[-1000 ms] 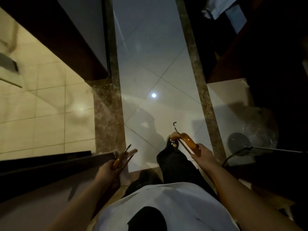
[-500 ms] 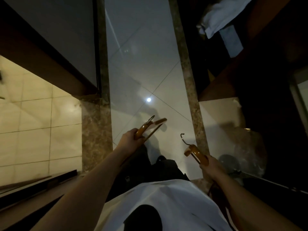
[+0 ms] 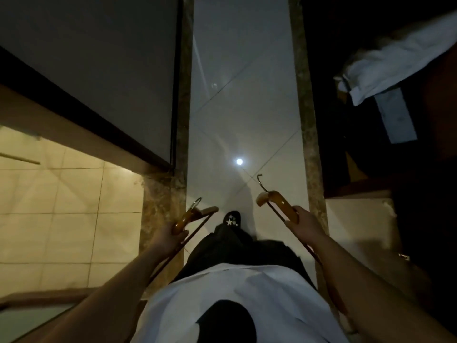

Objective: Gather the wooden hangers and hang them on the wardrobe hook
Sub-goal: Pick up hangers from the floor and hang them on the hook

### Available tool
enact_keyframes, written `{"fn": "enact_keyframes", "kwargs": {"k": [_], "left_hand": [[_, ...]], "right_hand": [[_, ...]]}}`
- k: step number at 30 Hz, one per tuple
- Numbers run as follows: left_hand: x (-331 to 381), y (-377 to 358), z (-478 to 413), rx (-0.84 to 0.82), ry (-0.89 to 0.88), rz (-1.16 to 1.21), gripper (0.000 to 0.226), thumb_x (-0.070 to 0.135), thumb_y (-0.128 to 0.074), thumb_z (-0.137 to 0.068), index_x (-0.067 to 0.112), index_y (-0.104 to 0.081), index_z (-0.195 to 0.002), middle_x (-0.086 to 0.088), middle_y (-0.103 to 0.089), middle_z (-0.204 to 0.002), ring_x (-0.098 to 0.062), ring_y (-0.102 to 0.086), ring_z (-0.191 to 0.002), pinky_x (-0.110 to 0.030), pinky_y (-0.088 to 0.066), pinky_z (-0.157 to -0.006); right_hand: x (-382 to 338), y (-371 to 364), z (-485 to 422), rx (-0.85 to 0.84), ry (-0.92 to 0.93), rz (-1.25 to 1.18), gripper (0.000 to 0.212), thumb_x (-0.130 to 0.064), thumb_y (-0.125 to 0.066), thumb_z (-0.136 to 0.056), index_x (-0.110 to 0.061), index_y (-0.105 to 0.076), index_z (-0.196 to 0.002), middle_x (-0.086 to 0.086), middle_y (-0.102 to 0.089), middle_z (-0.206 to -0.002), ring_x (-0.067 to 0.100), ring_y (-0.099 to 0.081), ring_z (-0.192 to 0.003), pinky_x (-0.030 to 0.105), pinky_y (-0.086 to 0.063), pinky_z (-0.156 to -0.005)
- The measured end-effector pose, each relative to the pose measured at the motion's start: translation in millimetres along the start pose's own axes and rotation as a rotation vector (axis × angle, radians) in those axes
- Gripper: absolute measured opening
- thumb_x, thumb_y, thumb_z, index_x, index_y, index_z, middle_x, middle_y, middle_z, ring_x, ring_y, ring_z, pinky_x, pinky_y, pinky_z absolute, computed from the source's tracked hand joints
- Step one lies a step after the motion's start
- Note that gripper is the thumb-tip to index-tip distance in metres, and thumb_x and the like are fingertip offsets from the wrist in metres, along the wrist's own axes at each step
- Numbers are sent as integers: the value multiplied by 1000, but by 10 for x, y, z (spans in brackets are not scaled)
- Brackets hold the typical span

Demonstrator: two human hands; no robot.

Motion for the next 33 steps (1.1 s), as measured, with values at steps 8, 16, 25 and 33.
{"fn": "enact_keyframes", "kwargs": {"k": [8, 16, 25, 33], "left_hand": [[826, 614, -762, 24, -70, -103, 5, 15, -57, -91, 12, -54, -94, -5, -57, -79, -24, -58, -77, -29, -47, -64], [2374, 491, -1500, -73, -178, -134, 5, 14, -54, -91, 17, -55, -95, -7, -59, -80, -24, -59, -77, -39, -51, -78], [4373, 137, -2059, -209, -476, -315, 19, 17, -60, -88, 11, -61, -105, -5, -60, -85, -19, -56, -78, -25, -39, -67], [5827, 412, -2695, -279, -744, -396, 10, 22, -61, -88, 16, -55, -82, -6, -62, -75, -16, -57, -64, -27, -45, -64]], "right_hand": [[-889, 722, -721, 64, 129, -70, 38, -20, -59, -87, -20, -49, -124, 6, -63, -111, 28, -60, -99, 44, -50, -88], [-831, 1608, -1413, 130, -40, -190, 38, -9, -56, -89, -7, -50, -126, 17, -60, -115, 32, -57, -104, 31, -42, -80], [-584, 2749, -1813, 255, -257, -346, 32, -13, -53, -91, -5, -53, -123, 21, -61, -109, 38, -57, -104, 44, -47, -91], [-974, 3437, -2182, 520, -305, -344, 33, -8, -53, -91, -4, -52, -124, 20, -60, -116, 34, -55, -111, 37, -43, -90]]}}
Point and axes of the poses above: each hand's wrist, its own z-axis away from the middle knuckle, its own y-axis out of the back of the hand, x = y × z, the point moved 1 cm from there along -z, towards the middle knuckle
